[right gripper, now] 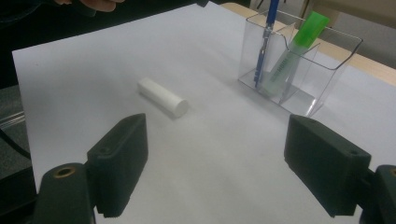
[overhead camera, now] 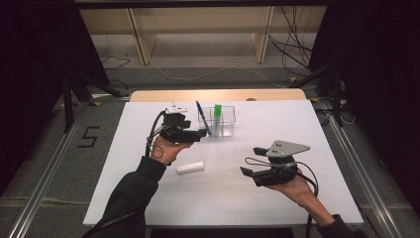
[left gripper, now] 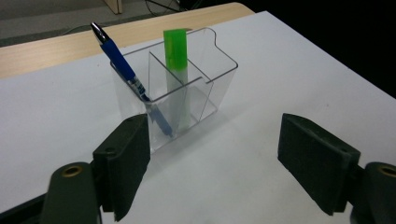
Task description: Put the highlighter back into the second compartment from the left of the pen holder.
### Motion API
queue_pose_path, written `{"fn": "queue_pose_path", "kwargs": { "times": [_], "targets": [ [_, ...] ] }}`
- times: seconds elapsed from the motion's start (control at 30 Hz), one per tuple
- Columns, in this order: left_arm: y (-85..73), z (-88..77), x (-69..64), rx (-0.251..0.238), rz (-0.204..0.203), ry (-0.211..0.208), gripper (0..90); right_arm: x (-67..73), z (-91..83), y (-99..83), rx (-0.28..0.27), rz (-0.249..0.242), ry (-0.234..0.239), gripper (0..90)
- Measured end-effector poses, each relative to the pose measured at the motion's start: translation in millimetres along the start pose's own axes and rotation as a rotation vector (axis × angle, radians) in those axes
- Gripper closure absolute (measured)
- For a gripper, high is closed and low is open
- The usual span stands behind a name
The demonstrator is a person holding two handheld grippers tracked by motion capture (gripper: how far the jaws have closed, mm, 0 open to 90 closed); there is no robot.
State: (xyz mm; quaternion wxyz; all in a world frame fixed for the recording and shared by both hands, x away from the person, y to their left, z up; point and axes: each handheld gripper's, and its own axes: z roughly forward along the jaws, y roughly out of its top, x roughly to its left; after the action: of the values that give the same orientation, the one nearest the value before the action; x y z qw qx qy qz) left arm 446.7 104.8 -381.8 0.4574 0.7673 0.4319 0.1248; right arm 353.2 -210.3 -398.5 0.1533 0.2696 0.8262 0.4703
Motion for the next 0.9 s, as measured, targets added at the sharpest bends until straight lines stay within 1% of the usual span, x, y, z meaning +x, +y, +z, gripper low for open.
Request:
{"fn": "queue_pose_path", "kwargs": {
  "times": [0.07, 0.2, 0.27, 0.3, 0.43, 0.57, 0.6, 0.83, 0.9],
  "targets": [
    [-3.0, -0.6, 1.9, 0.021, 0.014, 0.001, 24.7, -0.4, -0.5, 0.2, -0.003, -0.001, 0.001, 22.7],
    [-9.6, -0.2, 2.8, 0.044, 0.023, -0.009, 24.4, -1.1, -0.9, -0.2, -0.006, 0.002, 0.0, 22.6],
    [-12.9, -0.2, 3.7, 0.057, 0.033, -0.016, 24.3, -1.1, -0.7, -0.3, -0.007, -0.001, 0.001, 22.6],
    [-14.6, 0.0, 3.5, 0.061, 0.031, -0.019, 24.1, -1.1, -0.6, -0.4, -0.007, -0.001, 0.002, 22.6],
    [-20.8, 0.0, 3.4, 0.094, 0.066, -0.031, 23.5, -1.3, -0.5, -0.8, -0.003, 0.002, 0.003, 22.6],
    [-26.8, 0.7, 1.4, 0.116, 0.08, -0.042, 22.9, -1.7, -0.6, -1.2, -0.007, 0.002, 0.006, 22.6],
    [-28.1, 0.8, 1.3, 0.121, 0.091, -0.042, 22.7, -1.7, -0.7, -1.2, -0.007, 0.001, 0.007, 22.6],
    [-34.4, 1.6, -1.8, 0.165, 0.135, -0.058, 22.4, -1.3, 0.0, -1.9, -0.004, 0.005, 0.011, 22.6],
    [-35.9, 1.9, -1.7, 0.178, 0.141, -0.057, 22.4, -1.4, 0.0, -2.0, -0.004, 0.005, 0.012, 22.6]
  ]
}}
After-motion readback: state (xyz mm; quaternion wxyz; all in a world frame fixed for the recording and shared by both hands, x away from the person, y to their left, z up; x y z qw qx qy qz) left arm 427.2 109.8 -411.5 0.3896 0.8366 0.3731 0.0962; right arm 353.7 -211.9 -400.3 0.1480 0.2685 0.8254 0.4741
